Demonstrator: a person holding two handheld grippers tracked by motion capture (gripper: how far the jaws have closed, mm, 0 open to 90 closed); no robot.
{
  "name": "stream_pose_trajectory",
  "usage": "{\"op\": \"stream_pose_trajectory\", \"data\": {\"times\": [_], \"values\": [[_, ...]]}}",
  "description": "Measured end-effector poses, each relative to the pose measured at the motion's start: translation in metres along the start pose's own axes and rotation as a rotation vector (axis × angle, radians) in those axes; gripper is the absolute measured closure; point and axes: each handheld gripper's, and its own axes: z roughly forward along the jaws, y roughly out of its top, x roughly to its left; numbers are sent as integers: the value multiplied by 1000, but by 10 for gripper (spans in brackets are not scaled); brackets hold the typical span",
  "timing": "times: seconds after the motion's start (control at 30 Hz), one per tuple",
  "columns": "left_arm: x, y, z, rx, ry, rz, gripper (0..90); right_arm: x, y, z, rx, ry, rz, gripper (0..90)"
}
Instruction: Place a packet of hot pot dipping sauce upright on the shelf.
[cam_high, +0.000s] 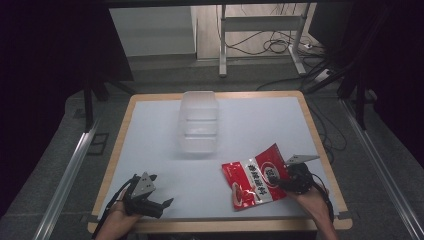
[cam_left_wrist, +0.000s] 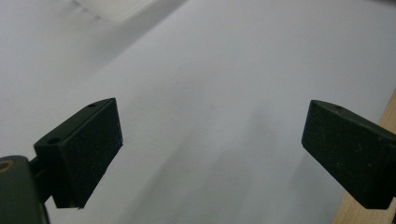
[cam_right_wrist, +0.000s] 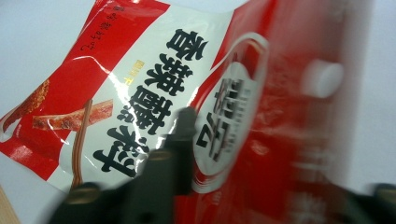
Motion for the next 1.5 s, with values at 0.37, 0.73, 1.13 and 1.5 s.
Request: {"op": "stream_pose_trajectory", "data": {"times": [0.37, 0.73, 1.13, 1.5], "values": [[0, 0, 0, -2, -1, 0, 50, 11, 9, -10, -26, -14, 7, 868], [0, 0, -1, -5, -1, 0, 50, 23, 18, -21, -89, -31, -35, 856], [0, 0, -1, -6, 1, 0, 50, 34, 32, -36, -155, 12, 1, 866], [0, 0, -1, -5, 2, 4, 50, 44, 52, -46, -170, 60, 21, 865]]}}
